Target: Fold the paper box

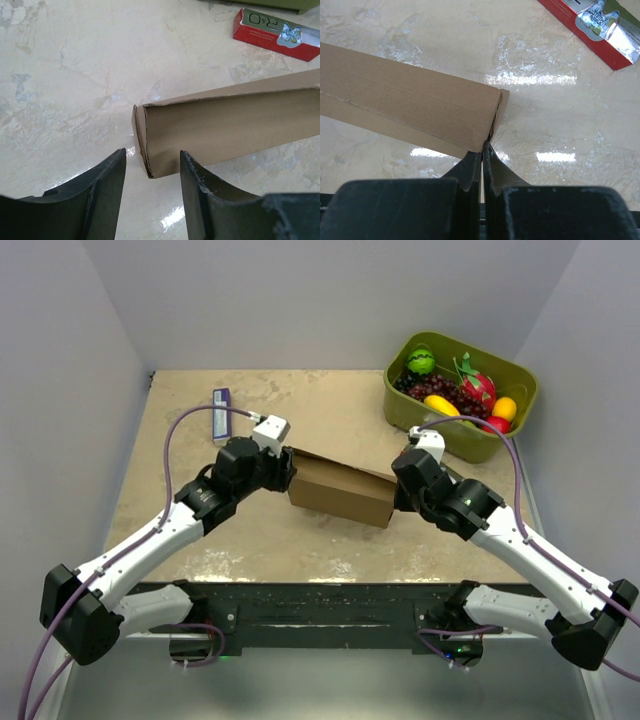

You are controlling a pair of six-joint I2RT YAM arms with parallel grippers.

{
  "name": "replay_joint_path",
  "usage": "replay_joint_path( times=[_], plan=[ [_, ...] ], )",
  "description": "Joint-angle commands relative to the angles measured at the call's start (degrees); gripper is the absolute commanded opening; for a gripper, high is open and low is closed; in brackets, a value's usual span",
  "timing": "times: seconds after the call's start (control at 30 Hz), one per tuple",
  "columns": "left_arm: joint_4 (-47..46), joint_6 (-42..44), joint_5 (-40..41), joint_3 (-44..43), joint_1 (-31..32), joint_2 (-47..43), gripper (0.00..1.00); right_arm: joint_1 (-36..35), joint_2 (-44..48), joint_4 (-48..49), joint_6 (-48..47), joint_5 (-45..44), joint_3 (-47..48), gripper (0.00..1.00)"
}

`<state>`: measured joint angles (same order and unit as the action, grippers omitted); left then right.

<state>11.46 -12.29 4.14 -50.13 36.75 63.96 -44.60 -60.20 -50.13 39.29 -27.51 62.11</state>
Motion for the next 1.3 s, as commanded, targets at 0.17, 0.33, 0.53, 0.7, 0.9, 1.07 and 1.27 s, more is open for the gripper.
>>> replay_joint_path(
  times=[0.17,0.33,0.53,0.7,0.9,1.07,1.27],
  plan=[
    [-2.85,1.75,0.34,-3.75,-0.45,0.02,0.35,0.13,-1.41,-5.42,0.62,2.11,-2.52,0.0],
    [-3.46,1.66,0.16,-3.31,-0.45,0.37,0.16,0.13,-1.58,-5.5,0.61,2.02,-2.43,0.0],
    [-4.78,0.26,-0.19,0.28,-0.54,0.2,0.0,0.04,-1.76,-5.42,0.53,2.02,-2.34,0.0],
    [-5.66,-2.03,-0.19,4.6,-0.45,-0.86,0.0,0.13,-2.2,-5.16,0.44,2.11,-2.52,0.0],
    [-6.37,-4.84,0.43,10.04,-0.1,-2.7,0.0,0.04,-2.37,-4.89,0.18,2.28,-2.52,0.0],
    [-6.02,-5.46,-0.1,10.93,-0.1,-3.58,0.0,0.04,-2.37,-4.45,0.0,2.37,-2.6,0.0],
    [-2.86,-4.67,-1.94,3.29,-0.19,-5.08,0.3,0.13,-2.55,-4.1,-0.18,2.63,-2.52,0.0]
  ],
)
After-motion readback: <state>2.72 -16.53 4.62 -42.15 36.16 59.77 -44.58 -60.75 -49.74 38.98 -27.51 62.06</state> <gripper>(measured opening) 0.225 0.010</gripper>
